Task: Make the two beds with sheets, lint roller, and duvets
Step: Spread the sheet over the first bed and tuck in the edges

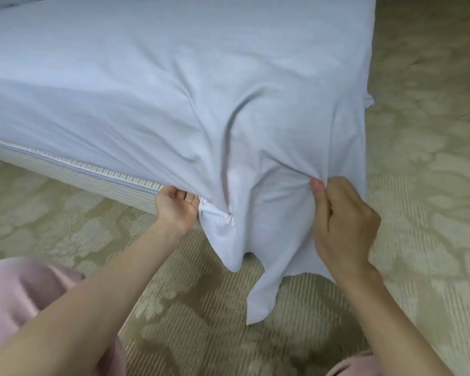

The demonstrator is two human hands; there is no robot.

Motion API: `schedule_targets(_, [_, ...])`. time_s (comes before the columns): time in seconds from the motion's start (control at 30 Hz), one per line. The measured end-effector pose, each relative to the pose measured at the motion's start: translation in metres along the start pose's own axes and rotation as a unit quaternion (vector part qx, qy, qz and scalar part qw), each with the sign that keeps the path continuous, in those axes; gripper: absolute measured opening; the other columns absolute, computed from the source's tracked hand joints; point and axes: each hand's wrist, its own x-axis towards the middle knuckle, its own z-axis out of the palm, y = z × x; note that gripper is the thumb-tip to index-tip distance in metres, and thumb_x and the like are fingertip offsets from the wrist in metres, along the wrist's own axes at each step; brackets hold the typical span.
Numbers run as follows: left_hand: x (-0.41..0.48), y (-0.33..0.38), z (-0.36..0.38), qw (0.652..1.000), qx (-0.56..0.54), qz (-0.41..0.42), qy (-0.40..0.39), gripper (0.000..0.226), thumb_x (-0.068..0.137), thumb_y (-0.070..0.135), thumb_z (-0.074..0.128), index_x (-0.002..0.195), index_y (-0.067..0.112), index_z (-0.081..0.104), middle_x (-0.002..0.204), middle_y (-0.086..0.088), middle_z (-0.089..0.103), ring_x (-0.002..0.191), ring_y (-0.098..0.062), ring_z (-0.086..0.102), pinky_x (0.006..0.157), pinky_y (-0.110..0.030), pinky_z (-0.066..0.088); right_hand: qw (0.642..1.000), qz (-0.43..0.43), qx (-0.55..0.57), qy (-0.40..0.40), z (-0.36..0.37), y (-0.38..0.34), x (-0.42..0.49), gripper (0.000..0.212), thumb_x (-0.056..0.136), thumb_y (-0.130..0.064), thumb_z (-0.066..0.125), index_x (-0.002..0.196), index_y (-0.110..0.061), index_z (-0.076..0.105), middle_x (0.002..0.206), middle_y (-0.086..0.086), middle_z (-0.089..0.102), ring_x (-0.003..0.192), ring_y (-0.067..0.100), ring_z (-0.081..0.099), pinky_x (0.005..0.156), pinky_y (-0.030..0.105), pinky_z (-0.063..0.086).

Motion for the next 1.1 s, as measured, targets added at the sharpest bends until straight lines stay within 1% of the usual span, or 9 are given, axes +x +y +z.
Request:
schedule_targets(0.1, [0.002, 0.003, -0.007, 1.0, 0.02, -0.009, -0.01, 0.027, 0.092, 0.007, 0.03, 0.086, 0.009, 0.056, 0.089, -0.004, 0.062, 0.086, -0.02, 0.062, 0.076, -0.031, 0.052, 1.0, -0.002, -0.004, -0.008, -0.024, 0.027, 0.013, 0.044, 0.101, -0.025, 0.04, 0.062, -0.005, 0.045, 0.058, 0.001, 0.038, 0.044, 0.018, 0.033, 0.048, 0.022, 0.015])
schedule_targets(0.2, [0.009, 0.006, -0.015, 0.999, 0.027, -0.026, -0.026, 0.03, 0.095, 0.008, 0.028, 0.097, 0.007, 0.058, 0.101, -0.006, 0.064, 0.099, -0.022, 0.062, 0.088, -0.032, 0.051, 0.994, -0.08, -0.034, -0.062, -0.044, 0.046, 0.017, 0.043, 0.1, -0.024, 0.039, 0.062, -0.005, 0.044, 0.06, -0.002, 0.036, 0.047, 0.019, 0.033, 0.05, 0.024, 0.019])
schedule_targets(0.33, [0.014, 0.008, -0.017, 0.998, 0.012, -0.044, -0.047, 0.031, 0.097, 0.01, 0.028, 0.099, 0.006, 0.058, 0.103, -0.006, 0.064, 0.101, -0.021, 0.061, 0.095, -0.033, 0.049, 0.991, -0.062, -0.048, -0.105, -0.053, 0.042, 0.029, 0.034, 0.098, -0.028, 0.041, 0.066, -0.02, 0.034, 0.062, -0.007, 0.029, 0.051, 0.015, 0.028, 0.047, 0.021, 0.012])
schedule_targets(0.53, [0.013, 0.008, -0.018, 0.996, -0.008, -0.06, -0.062, 0.029, 0.095, 0.006, 0.029, 0.089, 0.008, 0.057, 0.096, -0.004, 0.064, 0.098, -0.019, 0.062, 0.094, -0.031, 0.049, 0.973, 0.146, -0.003, -0.177, -0.058, 0.02, 0.014, 0.043, 0.086, -0.061, 0.043, 0.076, -0.019, 0.051, 0.059, -0.008, 0.052, 0.056, 0.012, 0.051, 0.054, 0.031, 0.035])
schedule_targets(0.7, [0.016, 0.009, -0.017, 0.995, -0.03, -0.077, -0.058, 0.028, 0.09, 0.003, 0.029, 0.079, 0.01, 0.054, 0.085, -0.001, 0.06, 0.086, -0.016, 0.061, 0.09, -0.025, 0.05, 0.878, 0.236, -0.12, -0.399, -0.035, -0.013, -0.013, 0.074, 0.058, -0.089, 0.045, 0.057, -0.015, 0.036, 0.048, -0.004, 0.041, 0.049, 0.017, 0.046, 0.048, 0.031, 0.031])
schedule_targets(0.8, [0.014, 0.008, -0.015, 0.996, -0.02, -0.077, -0.051, 0.032, 0.091, 0.002, 0.027, 0.069, 0.013, 0.049, 0.069, 0.003, 0.055, 0.06, -0.01, 0.056, 0.066, -0.019, 0.049, 0.874, 0.243, -0.113, -0.404, -0.01, -0.016, -0.031, 0.07, 0.066, -0.077, 0.058, 0.052, -0.018, 0.025, 0.044, -0.006, 0.03, 0.042, 0.012, 0.033, 0.046, 0.027, 0.024])
schedule_targets(0.9, [0.012, 0.014, -0.017, 0.993, -0.014, -0.098, -0.059, 0.032, 0.091, 0.003, 0.029, 0.069, 0.013, 0.05, 0.065, 0.002, 0.058, 0.059, -0.012, 0.058, 0.071, -0.021, 0.049, 0.901, 0.225, -0.122, -0.351, 0.0, 0.0, -0.031, 0.061, 0.087, -0.051, 0.059, 0.05, -0.017, 0.024, 0.044, -0.002, 0.03, 0.044, 0.019, 0.035, 0.05, 0.03, 0.026])
schedule_targets(0.97, [0.012, 0.02, -0.019, 0.991, -0.015, -0.118, -0.063, 0.029, 0.09, 0.005, 0.031, 0.07, 0.013, 0.051, 0.068, 0.002, 0.059, 0.066, -0.015, 0.061, 0.081, -0.025, 0.048, 0.907, 0.189, -0.169, -0.336, -0.005, 0.01, -0.024, 0.055, 0.093, -0.04, 0.053, 0.051, -0.017, 0.026, 0.048, -0.001, 0.033, 0.054, 0.027, 0.044, 0.054, 0.032, 0.029])
schedule_targets(1.1, [0.016, 0.032, -0.019, 0.981, -0.036, -0.178, -0.063, 0.021, 0.075, 0.004, 0.041, 0.084, 0.01, 0.059, 0.108, -0.002, 0.063, 0.114, -0.023, 0.06, 0.102, -0.043, 0.042, 0.9, 0.069, -0.273, -0.334, -0.016, 0.02, -0.016, 0.049, 0.089, -0.024, 0.06, 0.053, -0.014, 0.029, 0.057, 0.016, 0.054, 0.057, 0.039, 0.058, 0.049, 0.028, 0.026])
